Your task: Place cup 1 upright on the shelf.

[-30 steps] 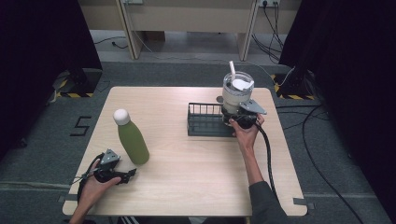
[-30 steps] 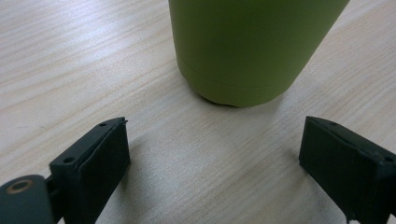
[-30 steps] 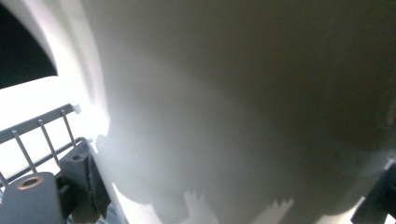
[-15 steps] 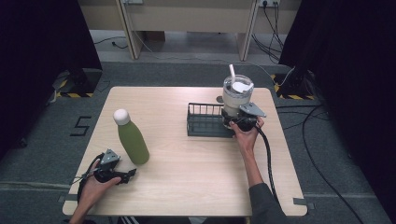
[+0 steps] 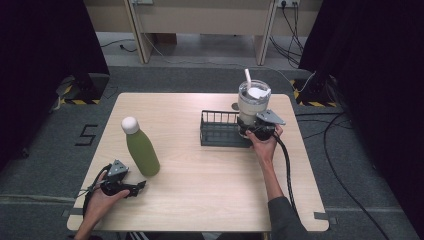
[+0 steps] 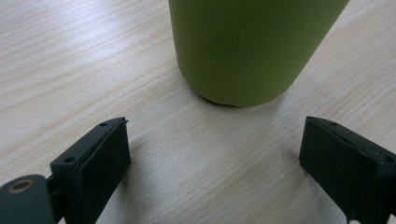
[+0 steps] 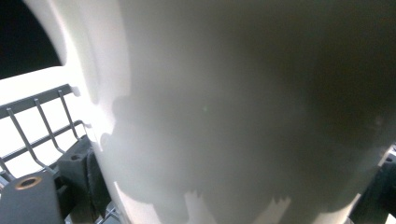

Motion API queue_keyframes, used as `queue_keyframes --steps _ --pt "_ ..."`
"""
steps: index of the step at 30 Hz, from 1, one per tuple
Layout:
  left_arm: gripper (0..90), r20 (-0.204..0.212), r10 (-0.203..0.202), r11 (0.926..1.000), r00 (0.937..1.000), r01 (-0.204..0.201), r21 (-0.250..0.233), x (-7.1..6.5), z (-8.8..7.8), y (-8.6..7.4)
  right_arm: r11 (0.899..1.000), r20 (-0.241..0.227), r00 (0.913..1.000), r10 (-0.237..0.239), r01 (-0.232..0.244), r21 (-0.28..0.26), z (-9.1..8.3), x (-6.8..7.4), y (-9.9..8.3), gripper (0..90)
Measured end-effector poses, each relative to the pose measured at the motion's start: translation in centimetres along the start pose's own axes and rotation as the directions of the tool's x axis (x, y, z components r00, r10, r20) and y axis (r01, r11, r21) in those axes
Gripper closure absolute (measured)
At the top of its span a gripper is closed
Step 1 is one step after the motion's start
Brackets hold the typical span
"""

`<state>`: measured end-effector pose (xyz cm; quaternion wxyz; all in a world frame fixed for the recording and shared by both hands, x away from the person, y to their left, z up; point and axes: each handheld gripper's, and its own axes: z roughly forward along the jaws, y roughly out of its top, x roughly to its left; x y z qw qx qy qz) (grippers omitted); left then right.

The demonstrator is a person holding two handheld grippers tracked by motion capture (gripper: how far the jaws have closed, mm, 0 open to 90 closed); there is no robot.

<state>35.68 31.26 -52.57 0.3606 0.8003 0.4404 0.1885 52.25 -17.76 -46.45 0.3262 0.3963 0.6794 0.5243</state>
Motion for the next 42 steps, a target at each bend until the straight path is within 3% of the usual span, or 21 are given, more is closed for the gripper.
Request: queue_keyframes --steps 10,14,27,38,42 --pt "7.9 0.0 0.0 1.0 1.0 0.0 0.0 0.0 0.0 0.0 0.999 0.037 0.9981 -0.049 0.049 0.008 -0.4 0.3 0.2 9.5" --pt "7.9 0.001 0.0 1.0 1.0 0.0 -0.001 0.0 0.0 0.0 0.999 0.035 0.9989 -0.032 0.032 0.007 -0.5 0.3 0.1 9.8" --pt "7.9 0.0 0.0 1.0 1.0 0.0 0.0 0.0 0.0 0.0 0.998 0.022 0.9987 -0.046 0.046 0.031 -1.2 0.2 0.3 9.4" --pt "7.9 0.0 0.0 1.0 1.0 0.0 0.0 0.0 0.0 0.0 0.999 0.047 0.9978 -0.047 0.046 0.023 -1.4 0.4 0.3 9.2" --pt "7.9 0.0 0.0 1.0 1.0 0.0 0.0 0.0 0.0 0.0 0.999 0.026 0.999 -0.036 0.035 0.018 -1.6 0.2 0.2 9.2"
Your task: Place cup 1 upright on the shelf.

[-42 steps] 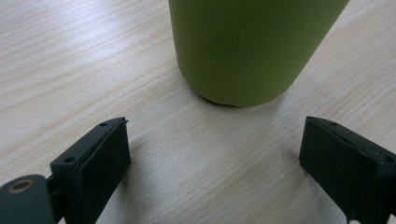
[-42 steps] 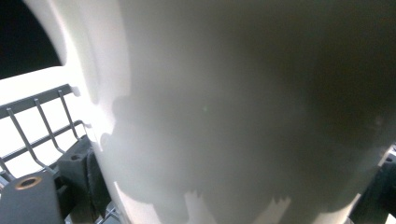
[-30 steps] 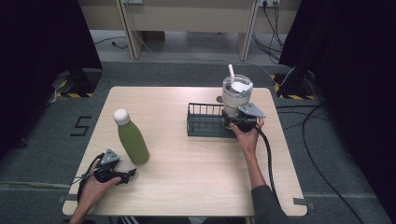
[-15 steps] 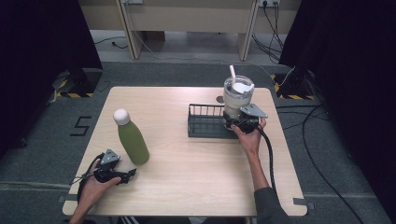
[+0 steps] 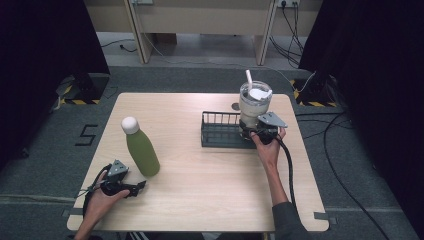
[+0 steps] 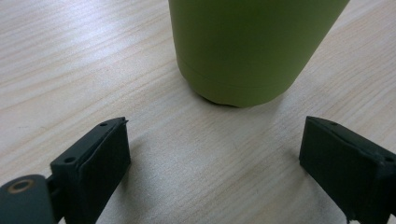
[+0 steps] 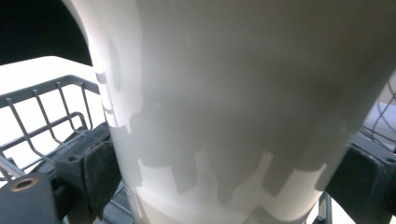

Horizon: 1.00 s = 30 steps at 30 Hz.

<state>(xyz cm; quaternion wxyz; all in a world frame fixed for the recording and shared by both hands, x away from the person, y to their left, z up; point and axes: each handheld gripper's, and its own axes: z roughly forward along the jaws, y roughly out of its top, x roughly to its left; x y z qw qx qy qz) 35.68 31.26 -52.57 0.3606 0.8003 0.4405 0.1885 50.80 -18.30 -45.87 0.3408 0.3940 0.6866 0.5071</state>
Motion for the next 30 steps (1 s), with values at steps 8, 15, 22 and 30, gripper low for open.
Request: queue_keyframes --steps 8,15,22,30 --pt "7.9 0.0 0.0 1.0 1.0 0.0 0.0 0.0 0.0 0.0 1.0 -0.009 0.9999 0.008 -0.007 0.009 -0.5 0.0 0.0 9.2" --pt "7.9 0.0 0.0 1.0 1.0 0.0 0.0 0.0 0.0 0.0 1.0 -0.006 0.9999 0.009 -0.009 0.009 -1.0 0.0 0.0 9.4" --pt "7.9 -0.001 0.0 1.0 1.0 0.0 0.0 0.0 0.0 0.0 1.0 -0.016 0.9998 0.008 -0.008 0.005 -2.2 -0.3 -0.1 12.0" --pt "7.9 -0.001 0.0 1.0 1.0 0.0 0.0 0.0 0.0 0.0 1.0 -0.02 0.9997 0.014 -0.014 -0.003 -3.6 -0.1 0.1 14.7"
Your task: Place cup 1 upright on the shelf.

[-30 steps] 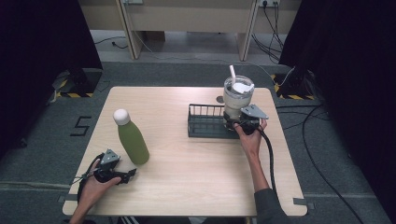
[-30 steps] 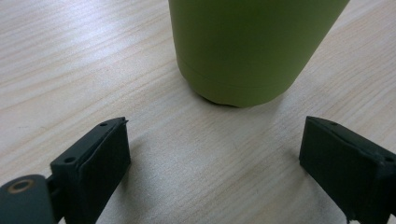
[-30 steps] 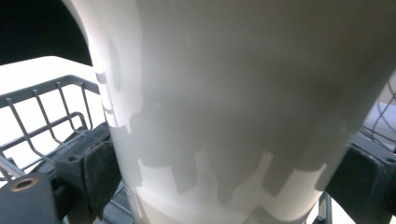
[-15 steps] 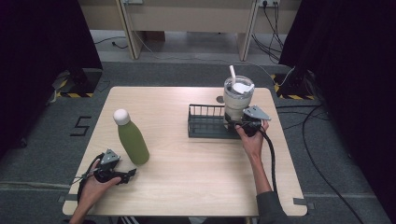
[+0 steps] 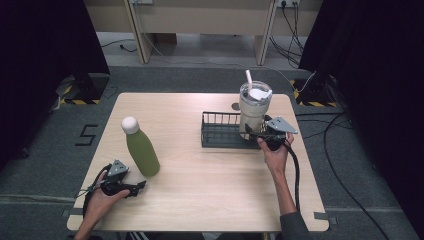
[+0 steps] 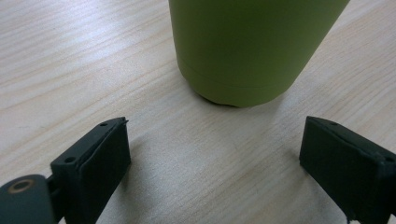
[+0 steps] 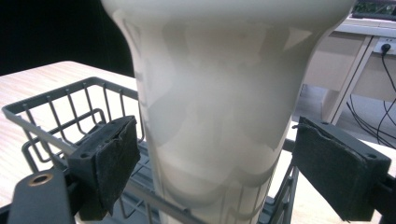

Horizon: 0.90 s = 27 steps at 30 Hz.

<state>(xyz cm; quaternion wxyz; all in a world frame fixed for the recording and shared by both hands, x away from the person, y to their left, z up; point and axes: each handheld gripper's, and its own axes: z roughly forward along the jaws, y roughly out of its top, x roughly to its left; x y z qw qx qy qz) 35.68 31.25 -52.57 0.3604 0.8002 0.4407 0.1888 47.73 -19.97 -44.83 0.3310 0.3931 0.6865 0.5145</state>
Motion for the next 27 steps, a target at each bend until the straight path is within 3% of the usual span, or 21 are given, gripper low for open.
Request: queue_keyframes --steps 13,17,27 --pt "7.9 0.0 0.0 1.0 1.0 0.0 0.0 0.0 0.0 0.0 1.0 0.018 0.9996 -0.021 0.021 -0.017 -2.0 0.3 -0.5 14.7" --pt "7.9 0.0 0.0 1.0 1.0 0.0 0.0 0.0 0.0 0.0 0.999 0.006 0.9999 -0.01 0.01 -0.04 -3.3 0.3 -0.3 14.7" --pt "7.9 0.0 0.0 1.0 1.0 0.0 0.0 0.0 0.0 0.0 0.999 -0.027 0.999 -0.034 0.033 -0.028 -5.4 1.4 -0.7 14.7"
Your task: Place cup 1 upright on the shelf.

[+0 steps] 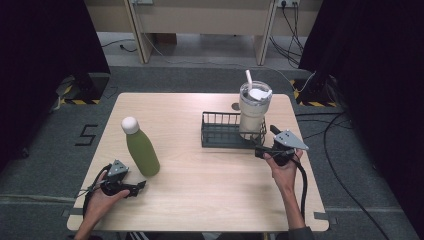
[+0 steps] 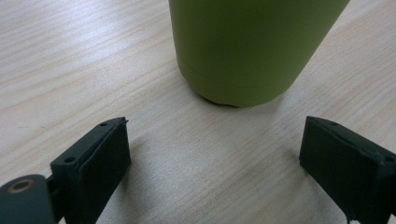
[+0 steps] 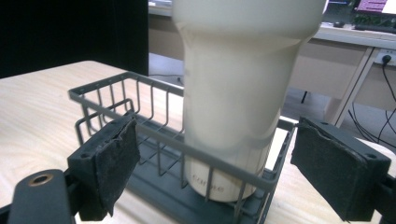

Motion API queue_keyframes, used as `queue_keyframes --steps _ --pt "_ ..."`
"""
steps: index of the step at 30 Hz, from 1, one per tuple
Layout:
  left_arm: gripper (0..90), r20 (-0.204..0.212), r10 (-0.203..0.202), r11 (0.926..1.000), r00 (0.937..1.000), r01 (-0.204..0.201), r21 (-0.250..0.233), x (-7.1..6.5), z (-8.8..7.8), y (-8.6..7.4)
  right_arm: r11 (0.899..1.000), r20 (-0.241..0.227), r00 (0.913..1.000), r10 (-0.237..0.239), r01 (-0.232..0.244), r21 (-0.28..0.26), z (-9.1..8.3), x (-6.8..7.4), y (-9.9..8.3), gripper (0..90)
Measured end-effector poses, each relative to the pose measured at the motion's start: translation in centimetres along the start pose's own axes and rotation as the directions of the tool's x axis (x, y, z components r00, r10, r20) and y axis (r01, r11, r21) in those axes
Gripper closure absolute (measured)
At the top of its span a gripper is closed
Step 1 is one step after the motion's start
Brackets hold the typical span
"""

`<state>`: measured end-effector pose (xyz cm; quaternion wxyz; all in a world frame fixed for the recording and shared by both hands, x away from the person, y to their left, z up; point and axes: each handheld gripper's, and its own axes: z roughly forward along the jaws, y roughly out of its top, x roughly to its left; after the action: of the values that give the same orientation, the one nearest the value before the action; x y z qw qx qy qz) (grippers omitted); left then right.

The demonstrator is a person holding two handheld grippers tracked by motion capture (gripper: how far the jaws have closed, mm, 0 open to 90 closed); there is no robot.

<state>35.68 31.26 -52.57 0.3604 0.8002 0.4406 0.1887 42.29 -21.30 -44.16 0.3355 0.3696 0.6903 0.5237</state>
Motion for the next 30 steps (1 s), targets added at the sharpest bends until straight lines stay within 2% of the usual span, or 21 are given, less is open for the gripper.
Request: queue_keyframes --steps 12,16,30 --pt "7.9 0.0 0.0 1.0 1.0 0.0 0.0 0.0 0.0 0.0 1.0 -0.045 0.9989 -0.013 0.013 0.011 -1.7 1.5 -0.4 14.9" --pt "7.9 0.0 0.001 1.0 1.0 -0.001 0.0 0.0 0.0 0.0 0.999 -0.056 0.9982 -0.023 0.025 0.04 -2.3 2.2 -1.1 15.0" --pt "8.0 0.001 0.0 1.0 1.0 0.0 -0.002 0.0 0.0 0.0 0.994 -0.091 0.9958 -0.013 0.023 0.103 -3.5 3.3 -3.3 15.1"
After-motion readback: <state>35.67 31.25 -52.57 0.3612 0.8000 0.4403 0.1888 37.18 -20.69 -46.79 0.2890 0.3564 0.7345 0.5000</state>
